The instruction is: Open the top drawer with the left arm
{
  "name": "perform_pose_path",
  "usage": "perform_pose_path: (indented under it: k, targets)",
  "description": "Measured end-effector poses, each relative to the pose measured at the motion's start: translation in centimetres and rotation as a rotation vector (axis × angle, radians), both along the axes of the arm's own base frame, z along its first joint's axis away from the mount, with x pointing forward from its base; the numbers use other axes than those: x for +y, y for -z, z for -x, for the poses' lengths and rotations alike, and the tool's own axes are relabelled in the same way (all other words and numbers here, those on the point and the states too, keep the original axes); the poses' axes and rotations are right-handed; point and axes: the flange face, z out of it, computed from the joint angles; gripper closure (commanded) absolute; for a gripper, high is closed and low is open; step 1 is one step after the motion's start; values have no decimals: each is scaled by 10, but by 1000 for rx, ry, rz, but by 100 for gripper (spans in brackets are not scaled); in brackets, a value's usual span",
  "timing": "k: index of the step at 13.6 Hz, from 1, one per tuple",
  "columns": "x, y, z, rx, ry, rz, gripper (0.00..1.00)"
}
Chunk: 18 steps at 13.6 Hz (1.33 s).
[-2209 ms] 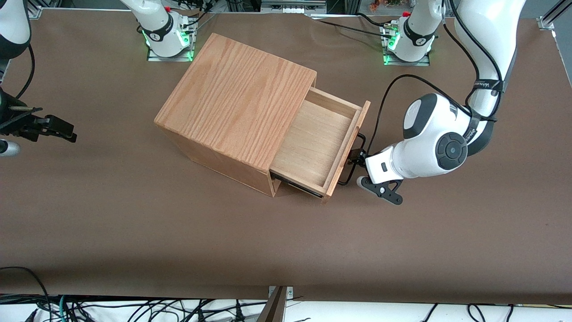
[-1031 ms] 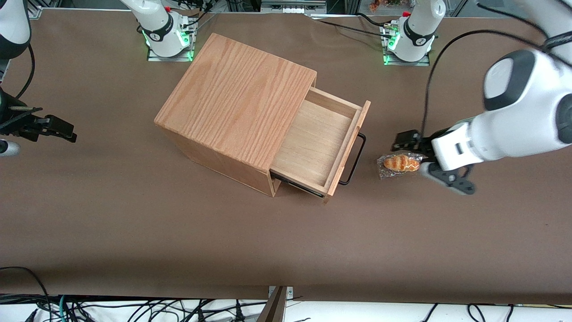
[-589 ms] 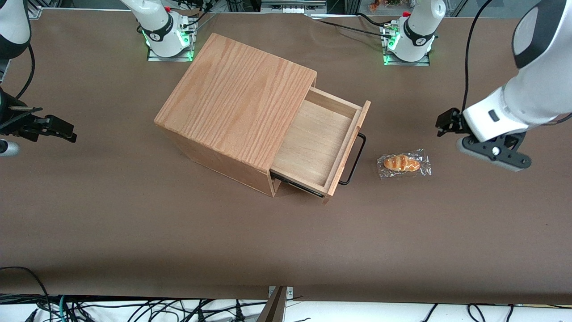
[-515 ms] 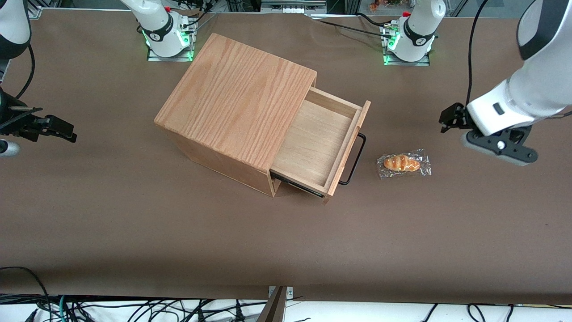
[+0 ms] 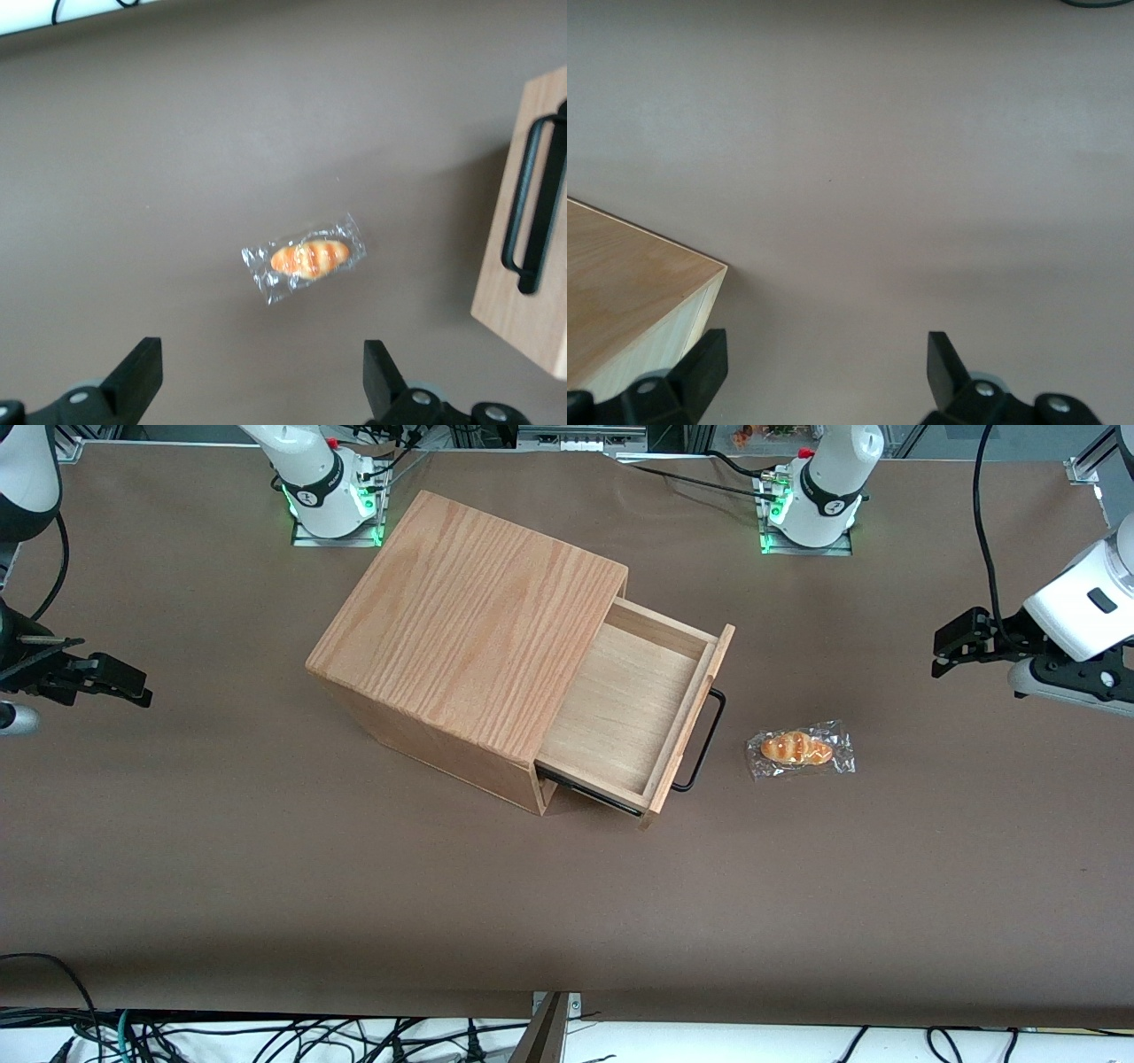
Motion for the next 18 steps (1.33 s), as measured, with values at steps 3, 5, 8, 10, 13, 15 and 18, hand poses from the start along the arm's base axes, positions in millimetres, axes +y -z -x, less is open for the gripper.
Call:
perform_pose_path:
  k: [3, 5, 8, 10, 13, 15, 18]
  targets:
    - [4, 29, 11, 24, -10, -3, 0]
    - [9, 32, 19, 32, -19, -4, 0]
    - [17, 29, 25, 30, -32, -4, 0]
    - [19, 28, 25, 30, -35, -5, 0]
    - [20, 29, 25, 32, -40, -5, 0]
    - [21, 30, 26, 35, -56, -5, 0]
    - [22, 30, 26, 41, -71, -5, 0]
